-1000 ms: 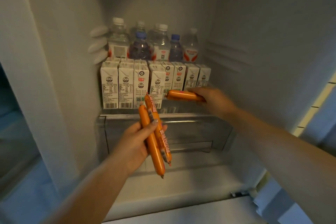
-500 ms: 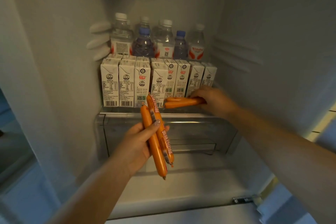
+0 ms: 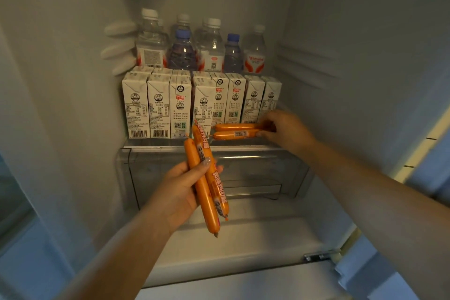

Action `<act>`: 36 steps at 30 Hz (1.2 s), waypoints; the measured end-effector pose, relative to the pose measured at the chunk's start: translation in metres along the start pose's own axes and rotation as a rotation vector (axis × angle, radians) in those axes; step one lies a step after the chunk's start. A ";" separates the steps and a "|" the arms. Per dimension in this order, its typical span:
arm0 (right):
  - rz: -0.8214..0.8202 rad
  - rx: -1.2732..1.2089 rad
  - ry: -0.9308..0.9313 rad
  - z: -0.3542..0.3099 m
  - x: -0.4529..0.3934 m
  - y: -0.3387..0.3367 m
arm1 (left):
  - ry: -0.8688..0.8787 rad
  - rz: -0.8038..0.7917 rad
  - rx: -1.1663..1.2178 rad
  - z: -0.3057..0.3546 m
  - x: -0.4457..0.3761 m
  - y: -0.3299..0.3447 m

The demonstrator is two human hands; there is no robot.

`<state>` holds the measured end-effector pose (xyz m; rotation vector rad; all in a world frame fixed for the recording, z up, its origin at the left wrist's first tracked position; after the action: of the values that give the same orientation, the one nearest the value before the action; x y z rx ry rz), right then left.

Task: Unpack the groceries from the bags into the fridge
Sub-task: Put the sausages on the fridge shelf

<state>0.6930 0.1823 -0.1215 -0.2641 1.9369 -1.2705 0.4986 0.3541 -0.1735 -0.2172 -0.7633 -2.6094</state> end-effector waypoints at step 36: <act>0.586 -0.335 -0.133 -0.033 0.021 -0.086 | 0.897 -0.200 -1.242 0.096 -0.041 0.115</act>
<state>0.6353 0.1523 -0.0531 0.0567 1.9076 -0.5361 0.5881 0.3320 -0.0483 0.6760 1.1782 -2.5405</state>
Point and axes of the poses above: each hand's wrist, its own x-axis away from the middle knuckle, its own y-axis out of the palm, z = x × y, the point moved 1 cm from there along -x, towards the middle knuckle, and after that the axes turned 9 degrees about z, right-handed, at the moved point
